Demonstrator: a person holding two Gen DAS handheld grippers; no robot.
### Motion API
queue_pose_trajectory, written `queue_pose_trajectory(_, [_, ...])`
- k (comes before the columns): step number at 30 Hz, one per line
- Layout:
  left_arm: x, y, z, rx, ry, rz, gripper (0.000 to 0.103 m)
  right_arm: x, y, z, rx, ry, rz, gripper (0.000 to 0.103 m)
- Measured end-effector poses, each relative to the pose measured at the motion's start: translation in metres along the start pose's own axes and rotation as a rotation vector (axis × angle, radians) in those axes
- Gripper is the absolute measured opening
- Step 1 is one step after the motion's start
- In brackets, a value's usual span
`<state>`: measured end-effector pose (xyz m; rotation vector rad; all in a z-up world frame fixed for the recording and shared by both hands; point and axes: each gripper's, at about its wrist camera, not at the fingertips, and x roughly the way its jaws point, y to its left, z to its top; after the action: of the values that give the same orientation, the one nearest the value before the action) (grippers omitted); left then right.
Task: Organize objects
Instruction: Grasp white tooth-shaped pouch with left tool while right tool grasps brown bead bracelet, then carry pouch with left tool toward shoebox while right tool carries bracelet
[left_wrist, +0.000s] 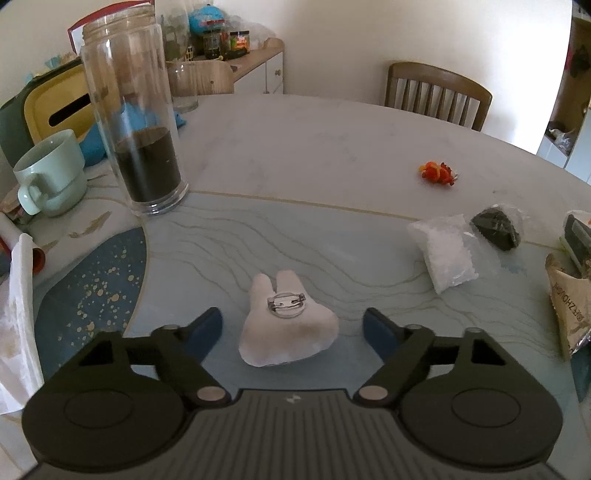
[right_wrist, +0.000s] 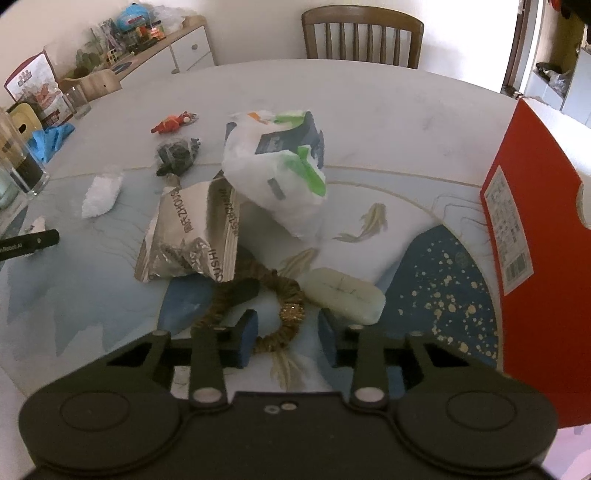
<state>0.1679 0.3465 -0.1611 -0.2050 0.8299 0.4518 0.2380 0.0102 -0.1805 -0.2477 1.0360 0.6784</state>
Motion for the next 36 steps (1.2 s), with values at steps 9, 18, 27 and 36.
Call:
queue_pose_trajectory(9, [-0.008,-0.012,-0.001,0.046,0.014,-0.013,0.049,0.0,0.004,-0.002,-0.015,0.011,-0.018,0.012])
queue_pose_trajectory(18, [-0.034,-0.033,-0.016,0.088,0.034,-0.069,0.049,-0.021,-0.009,-0.011,0.03,-0.009,0.011,0.011])
queue_pose_trajectory(27, [-0.071,-0.072,-0.024,0.166,0.037,-0.187,0.049,-0.06,-0.019,-0.022,0.038,-0.034,0.042,0.011])
queue_pose_trajectory(36, [-0.11,-0.124,-0.02,0.262,0.023,-0.321,0.049,-0.107,-0.028,-0.026,0.032,-0.087,0.048,0.011])
